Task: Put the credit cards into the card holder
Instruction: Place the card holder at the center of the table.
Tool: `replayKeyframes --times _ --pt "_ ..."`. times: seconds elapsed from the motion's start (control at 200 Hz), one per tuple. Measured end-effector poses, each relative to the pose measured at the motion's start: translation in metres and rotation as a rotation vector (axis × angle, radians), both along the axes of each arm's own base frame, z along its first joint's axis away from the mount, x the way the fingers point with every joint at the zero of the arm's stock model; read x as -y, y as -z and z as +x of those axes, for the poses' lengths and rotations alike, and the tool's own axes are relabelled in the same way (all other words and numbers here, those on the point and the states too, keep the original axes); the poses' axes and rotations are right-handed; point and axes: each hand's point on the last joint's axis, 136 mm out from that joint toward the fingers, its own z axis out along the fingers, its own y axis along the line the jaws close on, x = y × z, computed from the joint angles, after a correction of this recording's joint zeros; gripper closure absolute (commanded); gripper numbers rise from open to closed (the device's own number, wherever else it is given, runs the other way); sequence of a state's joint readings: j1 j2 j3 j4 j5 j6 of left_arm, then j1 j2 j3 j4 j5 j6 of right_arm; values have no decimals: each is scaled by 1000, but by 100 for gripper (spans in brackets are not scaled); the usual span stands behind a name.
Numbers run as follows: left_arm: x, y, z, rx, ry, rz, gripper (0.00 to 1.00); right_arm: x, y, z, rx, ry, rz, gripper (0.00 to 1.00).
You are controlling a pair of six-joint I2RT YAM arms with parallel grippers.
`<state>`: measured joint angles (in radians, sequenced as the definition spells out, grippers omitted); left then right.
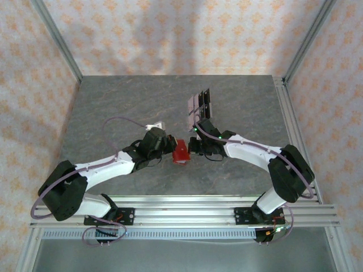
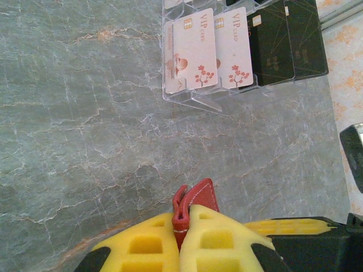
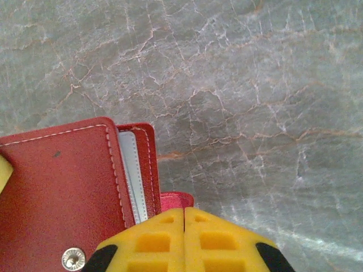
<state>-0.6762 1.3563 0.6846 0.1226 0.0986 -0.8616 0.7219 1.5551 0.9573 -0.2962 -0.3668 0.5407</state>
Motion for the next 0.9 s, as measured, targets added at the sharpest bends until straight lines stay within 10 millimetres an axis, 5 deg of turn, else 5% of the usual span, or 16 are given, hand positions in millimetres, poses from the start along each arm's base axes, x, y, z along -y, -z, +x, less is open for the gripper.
replayKeyframes --times 0.13,0.17,0.23,0.3,0.55,0.901 --pt "-2 0 -1 1 -6 6 100 0 1 0 -2 0 1 100" --pt "-4 2 -1 -1 -12 16 86 0 1 0 -1 0 2 100" --pt "-9 6 -1 -5 -23 43 44 -1 0 0 -2 -1 6 100" --pt "-17 12 -2 -9 -44 86 30 -1 0 -1 -5 -4 9 100" --pt "-54 40 -18 -49 -100 251 24 -5 -1 -4 -22 -14 28 100" --pt "-54 35 -23 -47 -66 261 24 -17 -19 -5 -17 -25 81 100"
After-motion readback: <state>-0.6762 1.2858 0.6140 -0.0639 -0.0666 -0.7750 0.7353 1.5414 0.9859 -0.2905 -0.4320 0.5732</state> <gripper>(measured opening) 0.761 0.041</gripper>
